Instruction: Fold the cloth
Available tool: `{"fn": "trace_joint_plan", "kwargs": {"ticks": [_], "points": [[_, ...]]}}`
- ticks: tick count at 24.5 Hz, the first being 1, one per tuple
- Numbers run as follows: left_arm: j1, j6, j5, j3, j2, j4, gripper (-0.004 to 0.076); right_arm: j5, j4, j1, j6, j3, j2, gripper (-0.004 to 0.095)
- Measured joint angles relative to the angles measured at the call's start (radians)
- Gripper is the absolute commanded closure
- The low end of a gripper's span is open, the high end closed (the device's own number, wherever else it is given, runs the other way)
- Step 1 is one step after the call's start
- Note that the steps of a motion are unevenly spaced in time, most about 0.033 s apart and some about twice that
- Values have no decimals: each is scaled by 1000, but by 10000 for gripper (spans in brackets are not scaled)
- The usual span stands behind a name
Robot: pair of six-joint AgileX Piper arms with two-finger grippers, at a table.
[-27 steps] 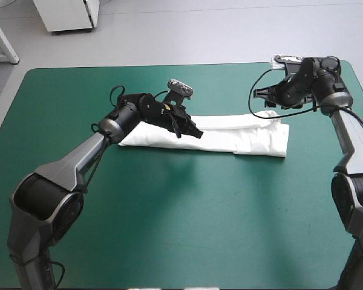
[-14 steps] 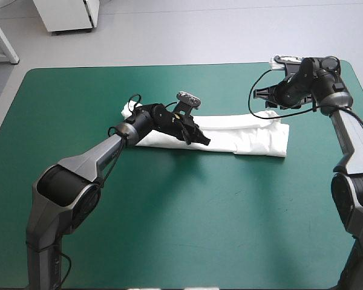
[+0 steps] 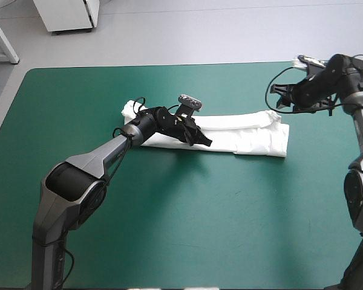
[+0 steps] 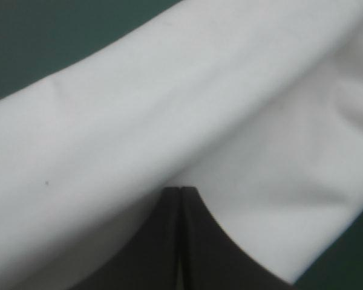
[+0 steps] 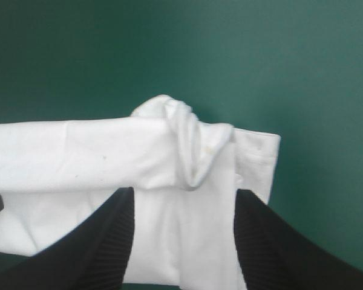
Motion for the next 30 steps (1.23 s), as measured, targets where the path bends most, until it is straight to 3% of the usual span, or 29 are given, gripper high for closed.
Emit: {"fn": "trace_joint_plan", "kwargs": {"ticks": [3,6,21,26,30], "points": [[0,0,0,0,0,0,733,9,95,-91,-70,107,0,348],[0,0,0,0,0,0,733,-7,166,-106,-141,246,0,348],[0,0,0,0,1,-1,733,-114,208,-83,-210,318,71,368],[0,0,-2,0,2,-1,733,-129,209,-26,-213,307,87,517],[0,0,-2,0,2,-1,733,-141,167,19,-169,299,99,827]]}}
